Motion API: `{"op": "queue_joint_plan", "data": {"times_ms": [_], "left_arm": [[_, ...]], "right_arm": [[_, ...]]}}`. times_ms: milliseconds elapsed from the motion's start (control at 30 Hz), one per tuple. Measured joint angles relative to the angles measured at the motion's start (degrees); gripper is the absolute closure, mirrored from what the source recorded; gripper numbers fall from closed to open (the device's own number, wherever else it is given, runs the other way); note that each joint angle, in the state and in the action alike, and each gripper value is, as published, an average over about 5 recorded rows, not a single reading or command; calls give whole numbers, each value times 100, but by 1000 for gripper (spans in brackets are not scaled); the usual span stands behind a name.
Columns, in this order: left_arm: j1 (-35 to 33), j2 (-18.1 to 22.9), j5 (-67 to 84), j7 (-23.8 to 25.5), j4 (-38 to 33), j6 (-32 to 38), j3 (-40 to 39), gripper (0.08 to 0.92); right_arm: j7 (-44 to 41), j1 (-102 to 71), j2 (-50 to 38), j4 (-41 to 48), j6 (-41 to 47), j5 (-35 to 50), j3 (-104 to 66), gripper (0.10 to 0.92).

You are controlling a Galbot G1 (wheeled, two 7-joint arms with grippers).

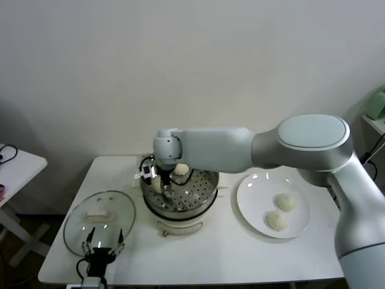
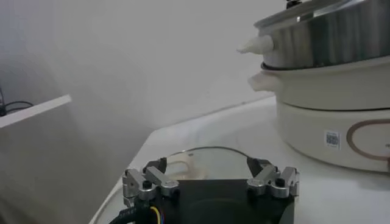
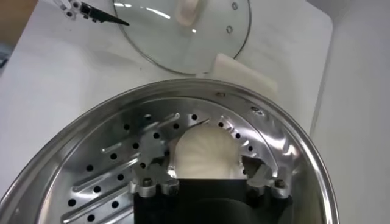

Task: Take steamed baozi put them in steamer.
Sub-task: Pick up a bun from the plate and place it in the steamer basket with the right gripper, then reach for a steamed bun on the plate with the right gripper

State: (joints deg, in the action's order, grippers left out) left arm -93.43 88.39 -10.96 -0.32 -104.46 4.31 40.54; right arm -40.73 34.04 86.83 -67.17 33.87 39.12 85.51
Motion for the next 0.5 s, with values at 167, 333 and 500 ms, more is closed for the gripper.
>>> {"op": "queue_joint_plan", "data": {"times_ms": [167,333,500], "left_arm": [[-35,0,-12,4,-54,-9,-6,177],[-77,3,-28,4,-93,-8,-9,177],[-96,8,-53,4,-131,-9,-24,177]], "right_arm": [[-121,378,-325,-328,-35,283,67,203],[-259,844,-903,-820,-75,521,208,203],[-413,1275,-1728,-1419,-131,606,486,203]]}}
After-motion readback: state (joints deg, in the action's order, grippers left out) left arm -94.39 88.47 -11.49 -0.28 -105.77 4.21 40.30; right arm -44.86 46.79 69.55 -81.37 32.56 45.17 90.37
